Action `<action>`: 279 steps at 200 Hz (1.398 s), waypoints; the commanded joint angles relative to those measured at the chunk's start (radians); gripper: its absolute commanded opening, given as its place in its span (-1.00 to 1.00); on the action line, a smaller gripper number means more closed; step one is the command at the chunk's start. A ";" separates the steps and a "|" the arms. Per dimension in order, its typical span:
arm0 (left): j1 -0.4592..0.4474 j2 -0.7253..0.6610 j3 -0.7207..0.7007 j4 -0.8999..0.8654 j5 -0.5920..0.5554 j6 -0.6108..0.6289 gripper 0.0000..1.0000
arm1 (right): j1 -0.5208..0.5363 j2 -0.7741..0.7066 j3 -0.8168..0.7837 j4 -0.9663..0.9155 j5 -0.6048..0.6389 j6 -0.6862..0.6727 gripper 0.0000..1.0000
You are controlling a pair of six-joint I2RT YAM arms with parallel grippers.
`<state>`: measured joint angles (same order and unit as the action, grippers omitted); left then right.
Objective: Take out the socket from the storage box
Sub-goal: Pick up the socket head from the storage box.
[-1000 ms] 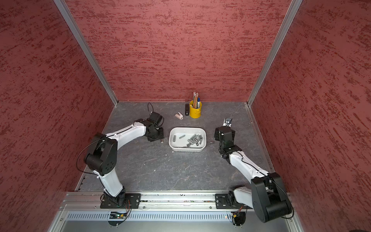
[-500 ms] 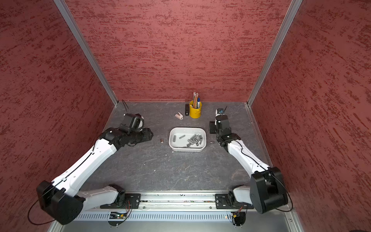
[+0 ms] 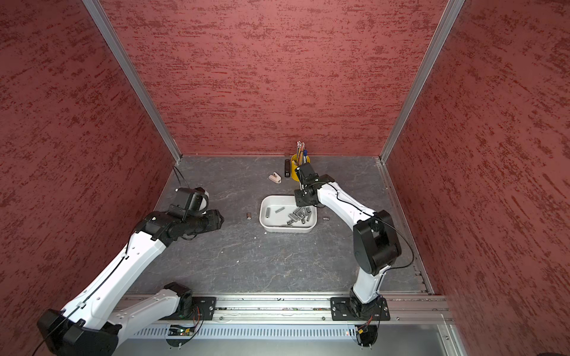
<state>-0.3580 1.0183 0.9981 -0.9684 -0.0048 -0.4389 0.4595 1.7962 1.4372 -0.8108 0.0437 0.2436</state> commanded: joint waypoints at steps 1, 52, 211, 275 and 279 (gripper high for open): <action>0.006 -0.024 -0.014 0.001 -0.006 0.011 0.18 | 0.006 0.053 0.063 -0.105 0.072 0.053 -0.34; 0.005 -0.025 -0.015 0.003 -0.014 0.011 0.18 | 0.024 0.159 0.144 -0.151 0.195 0.107 -0.40; 0.007 -0.007 -0.017 0.000 -0.014 0.014 0.20 | 0.030 0.355 0.223 -0.172 0.262 0.104 -0.45; 0.007 0.000 -0.018 0.000 -0.015 0.012 0.21 | 0.023 0.398 0.190 -0.104 0.220 0.099 -0.44; 0.006 0.001 -0.018 0.000 -0.016 0.012 0.21 | 0.023 0.399 0.187 -0.101 0.218 0.101 -0.44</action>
<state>-0.3580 1.0145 0.9936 -0.9691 -0.0090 -0.4362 0.4862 2.1632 1.6360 -0.9482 0.2844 0.3439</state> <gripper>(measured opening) 0.605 0.276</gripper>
